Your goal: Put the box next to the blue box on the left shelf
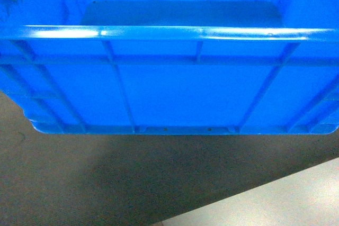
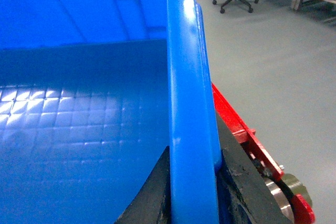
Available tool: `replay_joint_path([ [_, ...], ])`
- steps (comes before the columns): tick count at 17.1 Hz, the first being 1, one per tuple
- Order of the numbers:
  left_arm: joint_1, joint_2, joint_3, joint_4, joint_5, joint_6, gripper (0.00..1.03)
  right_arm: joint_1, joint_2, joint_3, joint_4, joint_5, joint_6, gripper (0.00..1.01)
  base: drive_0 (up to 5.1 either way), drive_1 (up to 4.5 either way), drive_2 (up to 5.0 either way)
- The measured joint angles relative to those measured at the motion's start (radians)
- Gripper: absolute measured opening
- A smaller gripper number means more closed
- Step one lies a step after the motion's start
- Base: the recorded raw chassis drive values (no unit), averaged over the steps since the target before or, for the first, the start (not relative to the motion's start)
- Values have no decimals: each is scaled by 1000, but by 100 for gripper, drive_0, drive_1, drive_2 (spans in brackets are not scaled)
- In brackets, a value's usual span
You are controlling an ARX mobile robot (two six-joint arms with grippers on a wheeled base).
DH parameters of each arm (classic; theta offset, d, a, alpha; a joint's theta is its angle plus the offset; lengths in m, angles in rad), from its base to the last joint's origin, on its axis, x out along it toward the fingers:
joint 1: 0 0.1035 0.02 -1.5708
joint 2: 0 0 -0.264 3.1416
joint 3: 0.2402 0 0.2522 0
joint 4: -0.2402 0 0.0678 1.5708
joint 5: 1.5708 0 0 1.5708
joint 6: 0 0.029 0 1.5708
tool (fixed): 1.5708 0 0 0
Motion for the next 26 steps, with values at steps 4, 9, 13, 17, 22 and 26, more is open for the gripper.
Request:
replay_joint_path([
  [4,0,0,0,0,0,0,10,0,0,0,0,1,0,18,-145,-145,-145],
  [9,0,0,0,-1,0,0,10,0,0,0,-1,1,0,18,-151,-151,-151],
  [13,-2,0,0,-2,0,0,10,0,0,0,-1,2,-3,18,-143,-143,-143],
  [17,-2,0,0,-1,0,0,10,0,0,0,0,2,-3,18,-147,-147,-147],
  [22,-2,0,0,-2,0,0,10,0,0,0,-1,3,-3,18,-141,-141,-141],
  [26,-2,0,0,-1,0,0,10,0,0,0,-1,3,-3,18,-155,-155,-155],
])
